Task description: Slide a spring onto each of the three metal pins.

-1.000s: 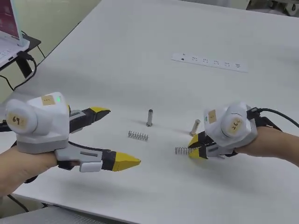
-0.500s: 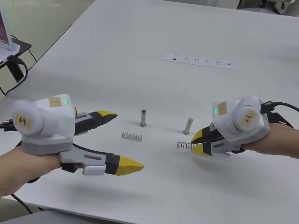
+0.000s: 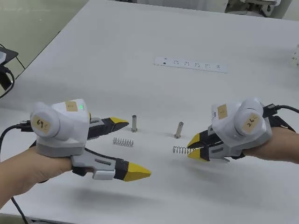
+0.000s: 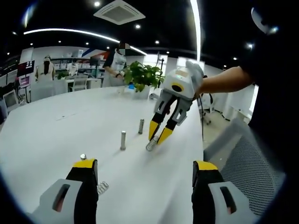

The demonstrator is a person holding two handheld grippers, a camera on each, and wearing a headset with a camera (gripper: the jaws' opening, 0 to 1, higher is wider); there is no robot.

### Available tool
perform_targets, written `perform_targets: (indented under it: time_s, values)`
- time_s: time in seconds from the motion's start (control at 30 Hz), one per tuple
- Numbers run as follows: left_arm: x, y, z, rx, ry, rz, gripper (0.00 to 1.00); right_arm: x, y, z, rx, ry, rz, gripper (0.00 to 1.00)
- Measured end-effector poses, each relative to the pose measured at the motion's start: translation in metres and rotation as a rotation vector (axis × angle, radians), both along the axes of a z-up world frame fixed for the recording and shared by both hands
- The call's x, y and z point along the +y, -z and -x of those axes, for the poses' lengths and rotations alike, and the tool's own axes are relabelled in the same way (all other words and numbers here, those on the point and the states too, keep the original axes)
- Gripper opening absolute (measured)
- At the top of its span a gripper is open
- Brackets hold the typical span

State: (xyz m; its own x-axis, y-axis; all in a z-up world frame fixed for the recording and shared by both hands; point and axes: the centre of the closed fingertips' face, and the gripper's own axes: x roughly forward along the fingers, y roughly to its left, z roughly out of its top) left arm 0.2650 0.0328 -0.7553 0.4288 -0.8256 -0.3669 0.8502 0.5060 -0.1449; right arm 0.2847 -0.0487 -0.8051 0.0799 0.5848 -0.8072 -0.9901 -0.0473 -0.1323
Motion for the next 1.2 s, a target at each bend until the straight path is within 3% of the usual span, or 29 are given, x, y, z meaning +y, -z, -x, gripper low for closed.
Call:
perform_targets:
  time_s: [0.4, 0.7, 1.2]
  values:
    - [-0.038, 0.016, 0.001, 0.024, 0.121, -0.040, 0.62, 0.000, -0.011, 0.013, 0.031, 0.020, -0.022, 0.08]
    - [-0.055, 0.013, -0.002, -0.004, 0.149, -0.029, 0.42, 0.010, -0.024, 0.022, 0.022, -0.012, -0.039, 0.08]
    - [-0.071, 0.012, -0.001, -0.029, 0.176, -0.013, 0.16, 0.006, -0.028, 0.025, 0.020, -0.009, -0.034, 0.08]
